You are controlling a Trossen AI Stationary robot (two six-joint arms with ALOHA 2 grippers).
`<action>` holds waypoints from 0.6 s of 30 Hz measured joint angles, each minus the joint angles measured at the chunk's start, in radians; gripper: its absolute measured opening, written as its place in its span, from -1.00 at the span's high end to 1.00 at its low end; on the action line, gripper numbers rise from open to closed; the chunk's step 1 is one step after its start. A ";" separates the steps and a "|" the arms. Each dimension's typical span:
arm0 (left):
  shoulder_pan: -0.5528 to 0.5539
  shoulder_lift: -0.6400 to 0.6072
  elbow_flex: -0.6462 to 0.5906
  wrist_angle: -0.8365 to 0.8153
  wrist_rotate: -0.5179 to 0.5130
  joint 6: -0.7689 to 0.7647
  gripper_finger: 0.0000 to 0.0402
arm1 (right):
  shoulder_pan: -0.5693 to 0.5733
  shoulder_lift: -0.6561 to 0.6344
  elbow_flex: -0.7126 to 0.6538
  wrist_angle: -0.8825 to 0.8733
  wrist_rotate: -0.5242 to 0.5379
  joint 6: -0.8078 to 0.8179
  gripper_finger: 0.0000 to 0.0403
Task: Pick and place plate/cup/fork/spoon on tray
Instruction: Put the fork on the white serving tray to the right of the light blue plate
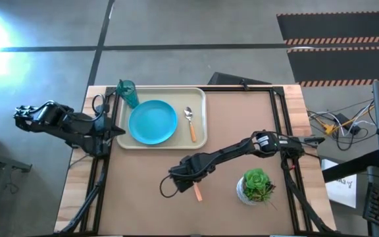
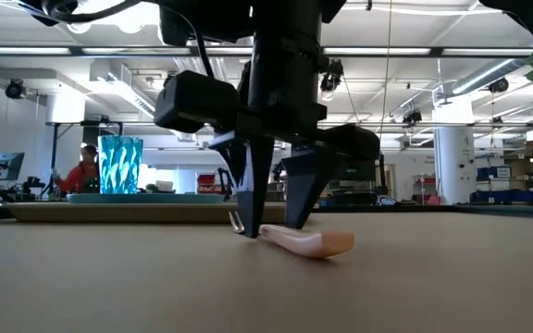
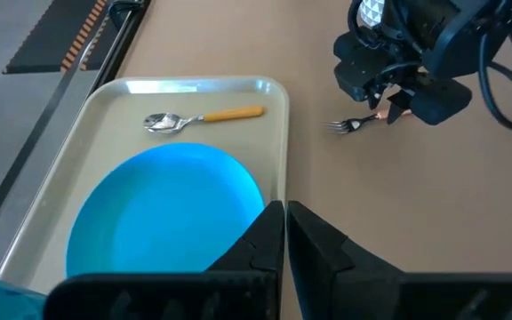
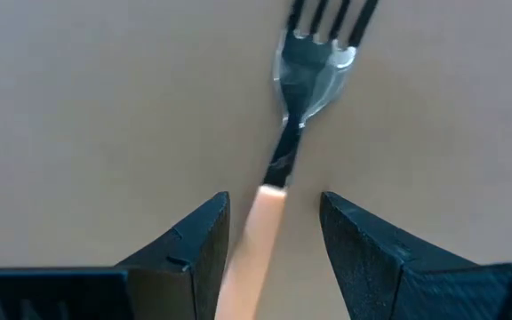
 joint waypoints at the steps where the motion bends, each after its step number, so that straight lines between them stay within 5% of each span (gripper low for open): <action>1: 0.000 0.000 0.000 0.000 0.000 0.000 1.00 | -0.001 0.000 -0.007 0.004 0.000 0.001 0.18; 6: 0.000 0.000 0.000 0.000 0.000 -0.001 1.00 | -0.001 -0.006 -0.056 0.060 0.001 0.017 0.37; 11: 0.000 0.000 0.000 0.001 0.000 -0.001 1.00 | -0.001 -0.007 -0.074 0.113 0.002 0.012 0.83; 18: 0.000 0.000 0.000 0.001 0.000 -0.002 1.00 | 0.002 0.004 -0.011 0.141 0.094 -0.029 0.90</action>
